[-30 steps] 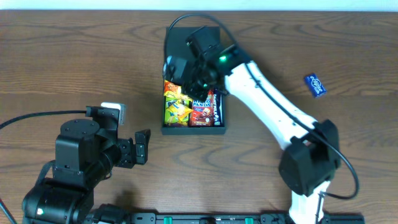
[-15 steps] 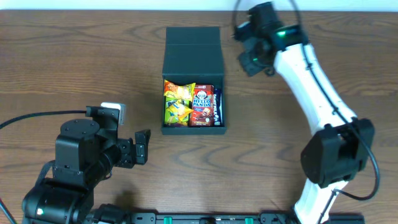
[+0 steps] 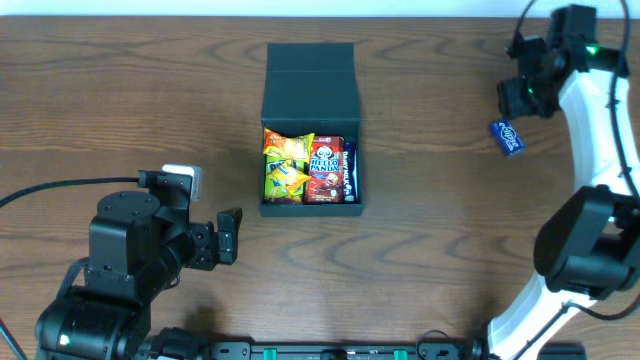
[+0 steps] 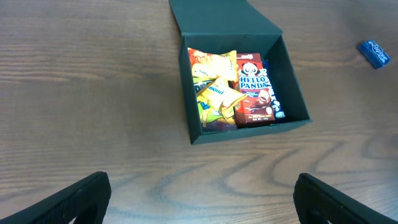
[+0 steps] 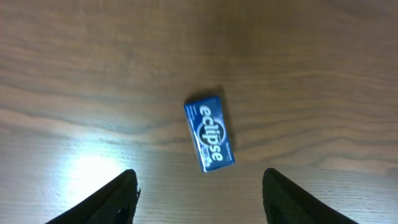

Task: Pack container
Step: 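Move the right gripper to the blue Eclipse mint tin and grasp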

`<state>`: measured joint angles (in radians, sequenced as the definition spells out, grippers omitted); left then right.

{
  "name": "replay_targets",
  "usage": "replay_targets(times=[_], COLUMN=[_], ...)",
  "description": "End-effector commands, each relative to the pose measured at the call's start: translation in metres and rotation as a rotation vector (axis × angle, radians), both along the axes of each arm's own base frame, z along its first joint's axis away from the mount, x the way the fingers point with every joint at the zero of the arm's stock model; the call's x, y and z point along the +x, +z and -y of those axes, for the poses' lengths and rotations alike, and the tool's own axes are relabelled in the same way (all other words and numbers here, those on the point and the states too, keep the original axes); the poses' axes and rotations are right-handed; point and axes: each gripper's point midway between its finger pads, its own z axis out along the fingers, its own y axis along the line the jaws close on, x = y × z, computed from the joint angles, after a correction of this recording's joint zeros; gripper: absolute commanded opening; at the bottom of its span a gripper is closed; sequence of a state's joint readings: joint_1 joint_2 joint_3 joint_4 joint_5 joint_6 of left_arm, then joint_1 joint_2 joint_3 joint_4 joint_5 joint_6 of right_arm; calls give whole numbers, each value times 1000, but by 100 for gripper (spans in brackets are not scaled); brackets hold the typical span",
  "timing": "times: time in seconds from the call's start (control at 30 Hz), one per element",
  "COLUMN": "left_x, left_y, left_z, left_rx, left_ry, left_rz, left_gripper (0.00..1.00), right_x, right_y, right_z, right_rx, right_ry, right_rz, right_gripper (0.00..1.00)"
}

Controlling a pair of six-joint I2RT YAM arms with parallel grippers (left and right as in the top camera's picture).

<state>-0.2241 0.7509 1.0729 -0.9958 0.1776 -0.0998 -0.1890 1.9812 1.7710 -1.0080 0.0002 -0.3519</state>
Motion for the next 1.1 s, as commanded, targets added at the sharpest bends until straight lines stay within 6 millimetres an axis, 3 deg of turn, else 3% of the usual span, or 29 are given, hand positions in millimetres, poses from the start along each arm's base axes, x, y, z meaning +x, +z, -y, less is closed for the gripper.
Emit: replay_targets(times=[0.0,0.2,0.43,0.63,1.07], left_x=[0,0,0,0,-1], left_y=[1,1,1,1,1], left_z=[0,0,0,0,0], left_rx=[3,3,3,2,3], left_ry=[-6,-6,-6,-6,-6], left_rz=[3,3,3,3,2], left_gripper=[95,95,95,95,95], right_x=[-7,-15,-14,-11,-15], right_y=[-18,-57,-89,-97,-136], right_z=[1,13,26,39,33], right_rx=[49,11,-32,-47,2], right_ry=[69,119,148,122,130], right_rz=[-16,-28,25,68,20], right_gripper=[68,70,75,77,77])
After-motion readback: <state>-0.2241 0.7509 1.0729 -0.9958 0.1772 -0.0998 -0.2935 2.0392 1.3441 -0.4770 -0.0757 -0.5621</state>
